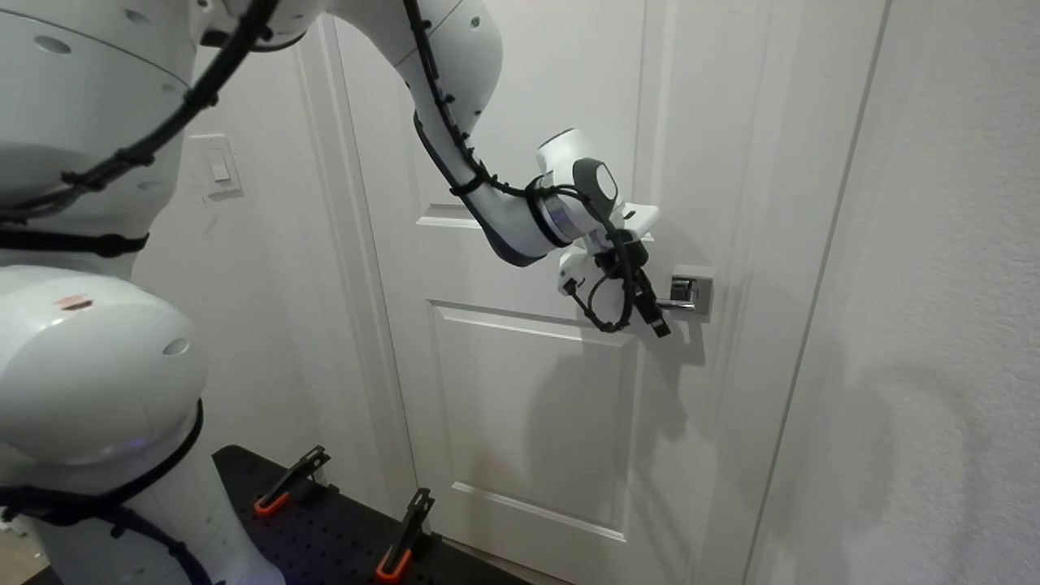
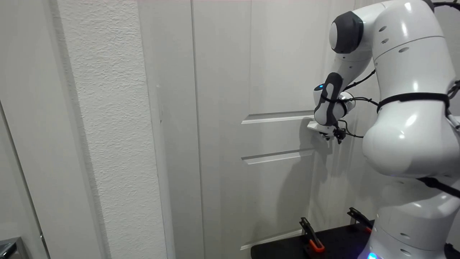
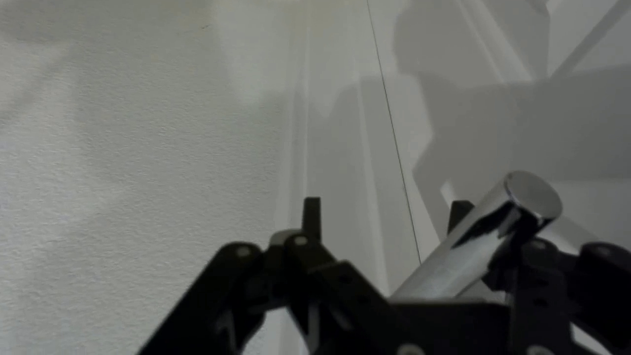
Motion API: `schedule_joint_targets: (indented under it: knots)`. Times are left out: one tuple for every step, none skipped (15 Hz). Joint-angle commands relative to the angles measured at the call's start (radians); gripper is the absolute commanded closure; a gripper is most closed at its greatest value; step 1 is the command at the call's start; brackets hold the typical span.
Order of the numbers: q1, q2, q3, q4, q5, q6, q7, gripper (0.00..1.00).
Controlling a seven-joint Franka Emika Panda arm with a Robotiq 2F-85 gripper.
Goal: Turn the light on, open the door then turn off the light
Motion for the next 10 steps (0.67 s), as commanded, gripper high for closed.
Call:
schedule_joint_targets:
  knots:
    - [0.050, 0.018, -0.064, 0.002, -0.018, 0.019, 0.051, 0.63]
    - [0.065, 0.026, -0.081, 0.002, -0.030, 0.021, 0.062, 0.71]
    - [0.082, 0.039, -0.099, 0.005, -0.043, 0.020, 0.077, 0.77]
    - [0.102, 0.056, -0.120, 0.011, -0.059, 0.026, 0.089, 0.86]
    - [0.122, 0.071, -0.140, 0.017, -0.079, 0.031, 0.108, 0.92]
    - [0.147, 0.089, -0.167, 0.026, -0.110, 0.029, 0.137, 0.98]
    - [0.171, 0.106, -0.191, 0.032, -0.137, 0.030, 0.162, 1.00]
    - [0.200, 0.127, -0.221, 0.045, -0.177, 0.022, 0.202, 1.00]
    - [0.223, 0.145, -0.245, 0.049, -0.213, 0.016, 0.240, 1.00]
    - [0.246, 0.163, -0.268, 0.055, -0.255, 0.007, 0.278, 0.99]
